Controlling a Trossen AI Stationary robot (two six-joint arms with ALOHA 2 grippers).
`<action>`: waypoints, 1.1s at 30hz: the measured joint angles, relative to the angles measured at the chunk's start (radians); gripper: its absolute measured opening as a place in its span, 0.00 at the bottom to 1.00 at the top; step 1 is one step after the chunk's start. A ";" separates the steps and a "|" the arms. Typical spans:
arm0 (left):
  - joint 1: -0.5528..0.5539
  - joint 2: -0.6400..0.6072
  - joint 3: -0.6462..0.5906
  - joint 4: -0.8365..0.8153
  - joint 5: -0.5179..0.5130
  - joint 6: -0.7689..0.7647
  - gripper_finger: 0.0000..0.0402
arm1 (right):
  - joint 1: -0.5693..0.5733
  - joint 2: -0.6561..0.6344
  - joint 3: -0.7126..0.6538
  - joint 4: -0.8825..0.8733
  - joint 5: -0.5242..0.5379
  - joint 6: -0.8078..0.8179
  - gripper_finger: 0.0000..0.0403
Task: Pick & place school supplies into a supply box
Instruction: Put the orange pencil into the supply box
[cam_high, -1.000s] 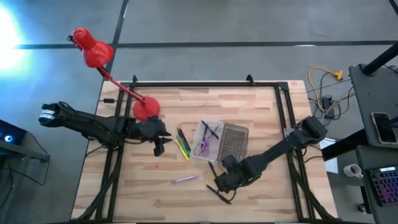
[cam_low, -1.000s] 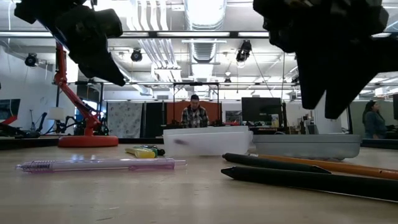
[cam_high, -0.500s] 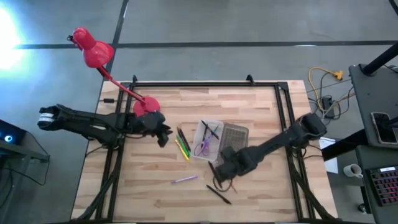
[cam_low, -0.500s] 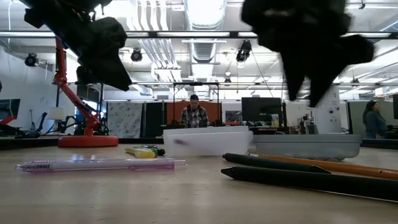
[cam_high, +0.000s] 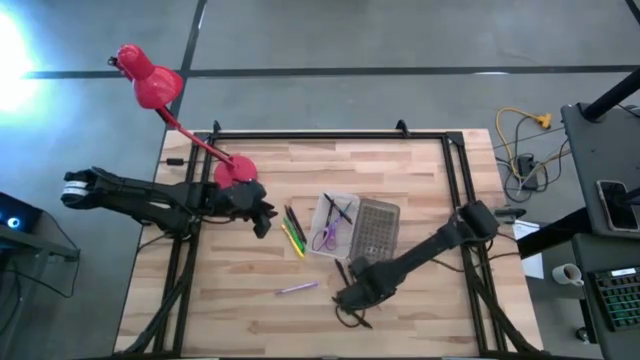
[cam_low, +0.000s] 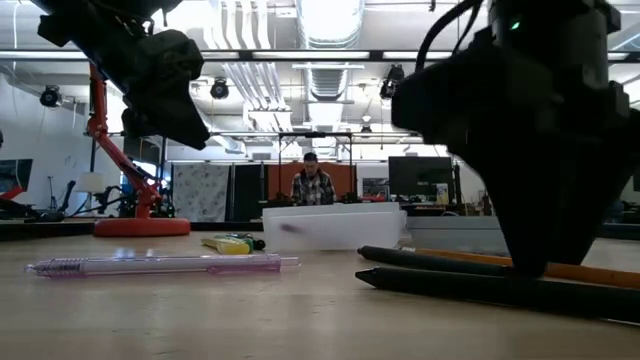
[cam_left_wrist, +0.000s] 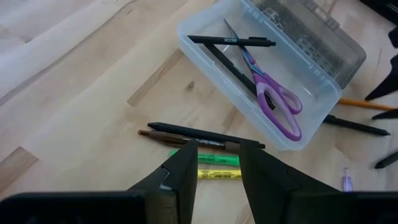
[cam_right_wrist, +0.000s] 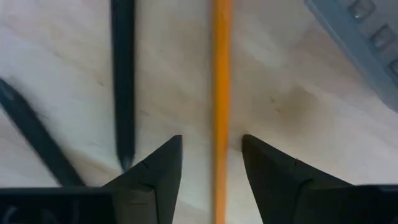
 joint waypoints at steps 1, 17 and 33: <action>0.000 0.000 0.000 -0.001 0.000 0.000 0.26 | 0.000 0.017 0.021 -0.017 0.003 0.002 0.38; -0.001 0.000 0.002 -0.001 0.000 0.000 0.26 | -0.011 0.079 0.067 -0.093 0.075 -0.007 0.04; -0.001 0.000 0.001 -0.002 0.008 0.000 0.26 | 0.017 -0.204 0.051 -0.022 0.262 0.141 0.01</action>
